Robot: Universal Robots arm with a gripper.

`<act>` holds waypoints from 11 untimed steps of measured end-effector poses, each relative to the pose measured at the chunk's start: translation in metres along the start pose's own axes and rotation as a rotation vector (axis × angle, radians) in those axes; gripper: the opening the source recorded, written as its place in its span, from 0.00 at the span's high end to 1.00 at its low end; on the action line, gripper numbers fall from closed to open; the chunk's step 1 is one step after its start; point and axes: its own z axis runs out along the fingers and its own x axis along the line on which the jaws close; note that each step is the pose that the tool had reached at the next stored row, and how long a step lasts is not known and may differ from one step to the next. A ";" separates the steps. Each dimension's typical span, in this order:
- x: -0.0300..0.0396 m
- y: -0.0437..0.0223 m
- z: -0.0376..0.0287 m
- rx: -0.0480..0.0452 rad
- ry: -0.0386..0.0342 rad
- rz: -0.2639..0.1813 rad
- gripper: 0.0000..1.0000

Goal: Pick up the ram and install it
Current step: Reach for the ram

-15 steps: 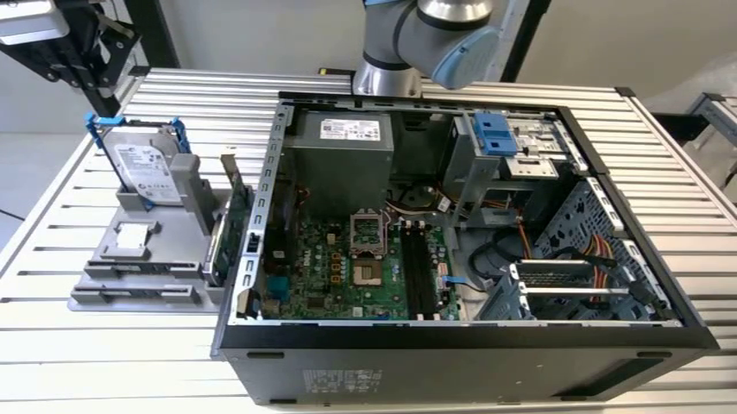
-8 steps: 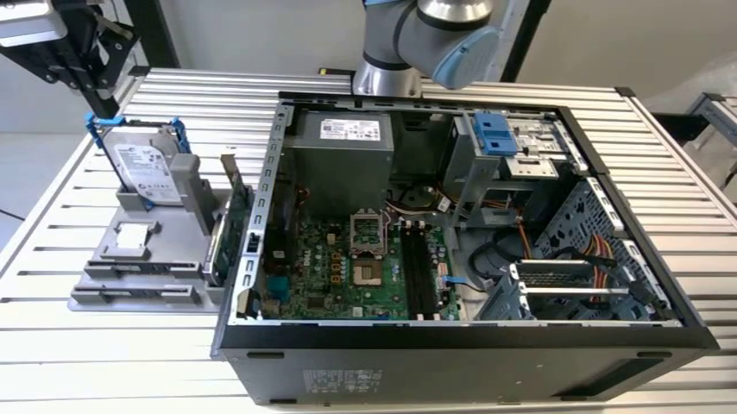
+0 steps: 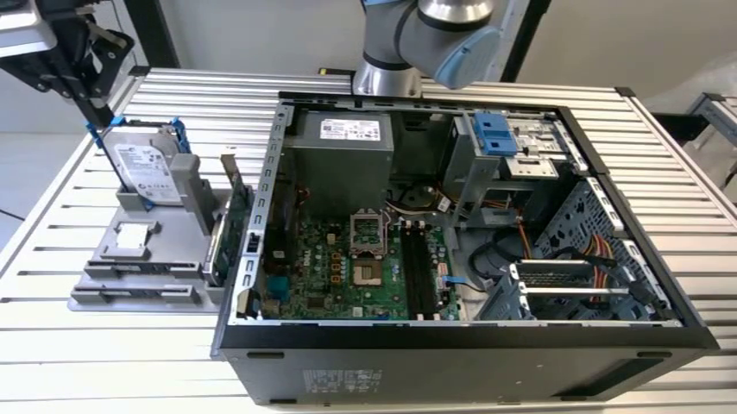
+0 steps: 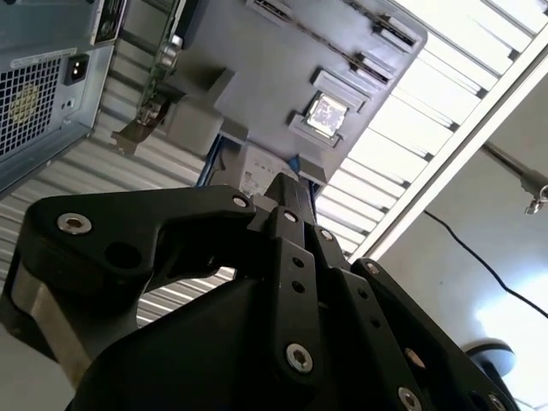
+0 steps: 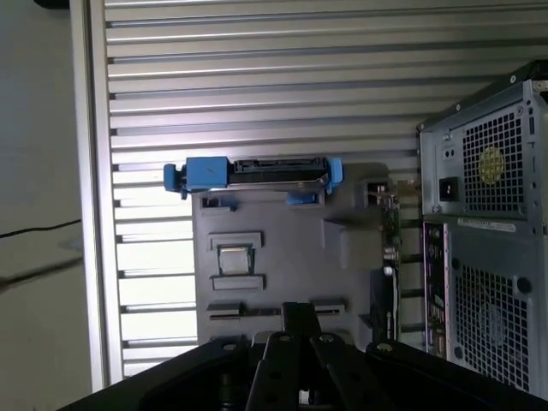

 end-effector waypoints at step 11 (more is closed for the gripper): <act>-0.0015 -0.0221 -0.0012 -0.0005 0.0001 0.000 1.00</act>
